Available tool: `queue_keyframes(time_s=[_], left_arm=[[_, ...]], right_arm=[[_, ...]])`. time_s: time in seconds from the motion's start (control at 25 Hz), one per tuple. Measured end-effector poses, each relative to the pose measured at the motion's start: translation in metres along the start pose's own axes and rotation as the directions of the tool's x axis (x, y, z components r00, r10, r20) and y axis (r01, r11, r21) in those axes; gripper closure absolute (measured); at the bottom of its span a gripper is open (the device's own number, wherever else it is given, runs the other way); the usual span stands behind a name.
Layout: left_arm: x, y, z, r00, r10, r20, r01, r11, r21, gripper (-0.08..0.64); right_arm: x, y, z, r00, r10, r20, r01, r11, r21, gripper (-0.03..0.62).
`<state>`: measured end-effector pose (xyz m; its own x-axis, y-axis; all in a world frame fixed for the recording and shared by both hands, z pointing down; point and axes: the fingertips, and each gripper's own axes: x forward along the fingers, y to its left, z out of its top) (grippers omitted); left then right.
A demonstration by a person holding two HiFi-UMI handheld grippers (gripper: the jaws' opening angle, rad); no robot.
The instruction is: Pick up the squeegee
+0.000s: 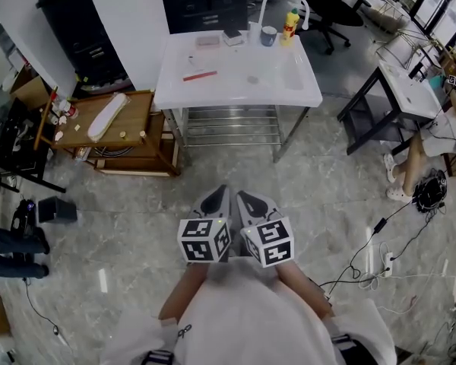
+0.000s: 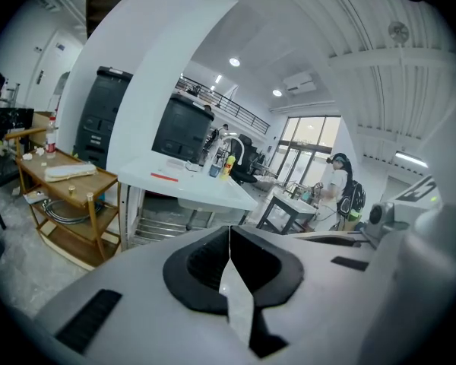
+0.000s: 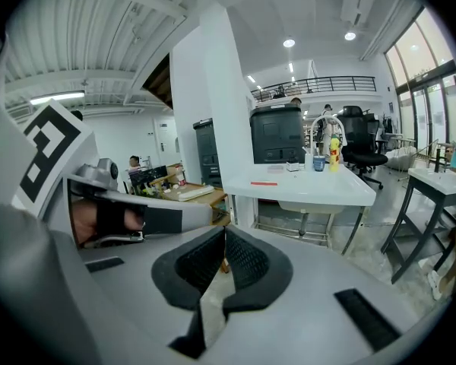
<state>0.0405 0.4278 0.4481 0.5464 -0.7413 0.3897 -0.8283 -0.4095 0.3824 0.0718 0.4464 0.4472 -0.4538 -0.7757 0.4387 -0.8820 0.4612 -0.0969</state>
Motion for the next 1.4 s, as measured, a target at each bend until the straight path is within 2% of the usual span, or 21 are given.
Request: queue_keyframes(time_s=[0.44, 0.76, 1.4], left_arm=[[0.058, 0.011, 0.024, 0.999, 0.038, -0.003, -0.038, 0.999, -0.009, 0.532], [0.107, 0.020, 0.059, 0.996, 0.084, 0.012, -0.083, 0.996, -0.015, 0.532], [0.194, 0.024, 0.101, 0.986, 0.167, 0.021, -0.166, 0.986, -0.035, 0.532]], right_arm=[[0.041, -0.053, 0.016, 1.000, 0.023, -0.018, -0.023, 1.000, 0.003, 0.566], [0.081, -0.095, 0.050, 0.997, 0.073, -0.014, -0.073, 0.997, -0.016, 0.565], [0.142, -0.163, 0.083, 0.981, 0.193, -0.030, -0.193, 0.981, -0.016, 0.566]])
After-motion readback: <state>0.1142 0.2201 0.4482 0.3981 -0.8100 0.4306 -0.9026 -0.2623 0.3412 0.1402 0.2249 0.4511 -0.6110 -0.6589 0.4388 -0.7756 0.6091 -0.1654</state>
